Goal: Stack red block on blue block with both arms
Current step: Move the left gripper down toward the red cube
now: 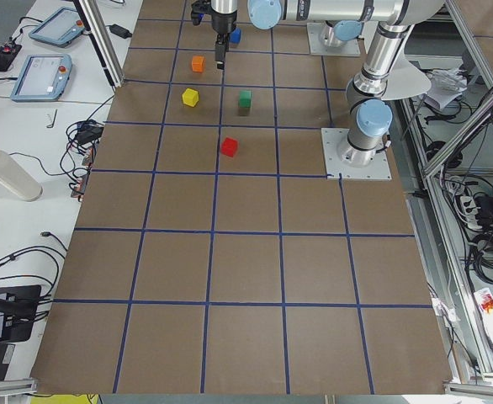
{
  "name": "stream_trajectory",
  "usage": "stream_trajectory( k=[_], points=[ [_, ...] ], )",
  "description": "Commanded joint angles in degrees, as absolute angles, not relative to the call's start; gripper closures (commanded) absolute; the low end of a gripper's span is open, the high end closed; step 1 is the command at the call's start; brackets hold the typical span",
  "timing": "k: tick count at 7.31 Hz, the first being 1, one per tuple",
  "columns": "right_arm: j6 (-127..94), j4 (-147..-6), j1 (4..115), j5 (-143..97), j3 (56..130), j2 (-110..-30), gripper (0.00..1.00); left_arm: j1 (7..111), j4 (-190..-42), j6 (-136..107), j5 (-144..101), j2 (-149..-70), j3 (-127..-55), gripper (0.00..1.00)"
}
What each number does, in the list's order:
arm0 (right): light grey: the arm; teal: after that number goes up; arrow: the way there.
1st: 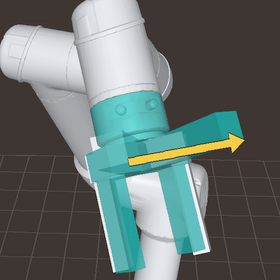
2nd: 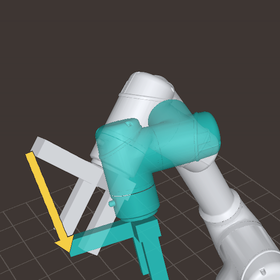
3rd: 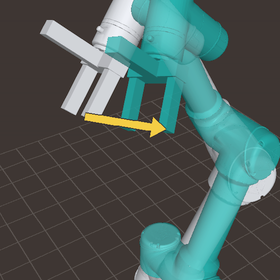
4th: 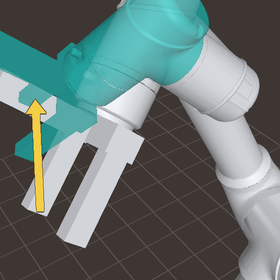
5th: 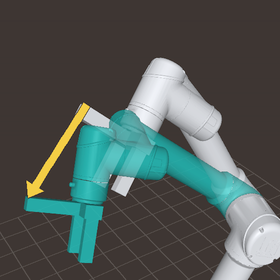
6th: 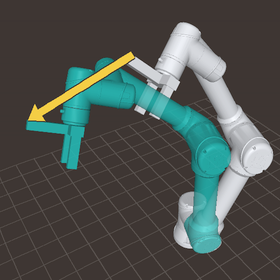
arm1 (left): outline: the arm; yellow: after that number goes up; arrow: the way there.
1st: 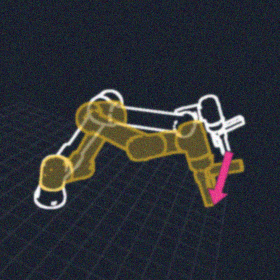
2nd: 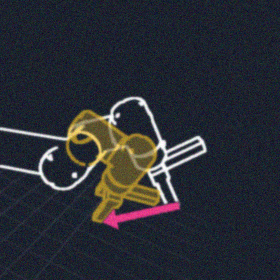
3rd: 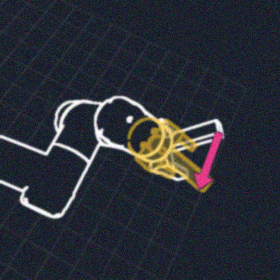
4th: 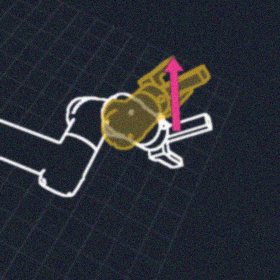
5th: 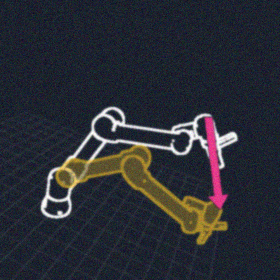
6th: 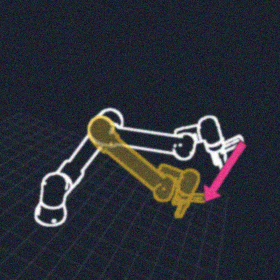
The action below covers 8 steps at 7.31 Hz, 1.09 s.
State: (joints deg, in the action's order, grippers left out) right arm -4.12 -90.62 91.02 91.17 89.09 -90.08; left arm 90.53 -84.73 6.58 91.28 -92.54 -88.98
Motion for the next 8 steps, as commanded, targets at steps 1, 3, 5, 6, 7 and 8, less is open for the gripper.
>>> stream_trajectory(
  k=[1, 3, 5, 6, 7, 8],
  points=[
    [-4.13, -90.70, 91.05, 91.49, 89.12, -90.09, 0.00, 90.70, -85.16, 6.59, 91.40, -92.55, -89.38, 0.00],
    [-4.04, -90.70, 91.05, 91.67, 89.21, -90.18, 0.00, 90.18, -85.43, 8.51, 91.41, -92.11, -90.52, 0.00],
    [-4.13, -90.70, 91.05, 91.67, 89.30, -90.26, 0.00, 84.50, -84.55, 23.13, 91.06, -93.15, -91.75, 0.00],
    [-4.13, -90.70, 91.05, 91.67, 89.30, -90.18, 0.00, 81.68, -83.59, 26.16, 91.14, -94.56, -93.85, 0.00],
    [-4.13, -90.79, 91.05, 91.76, 89.30, -90.18, 0.00, 81.04, -77.32, 28.89, 91.14, -96.14, -97.87, 0.00],
    [-4.13, -91.31, 91.05, 91.84, 89.30, -90.18, 0.00, 80.77, -68.90, 35.18, 91.66, -97.89, -102.43, 0.00]
  ],
)
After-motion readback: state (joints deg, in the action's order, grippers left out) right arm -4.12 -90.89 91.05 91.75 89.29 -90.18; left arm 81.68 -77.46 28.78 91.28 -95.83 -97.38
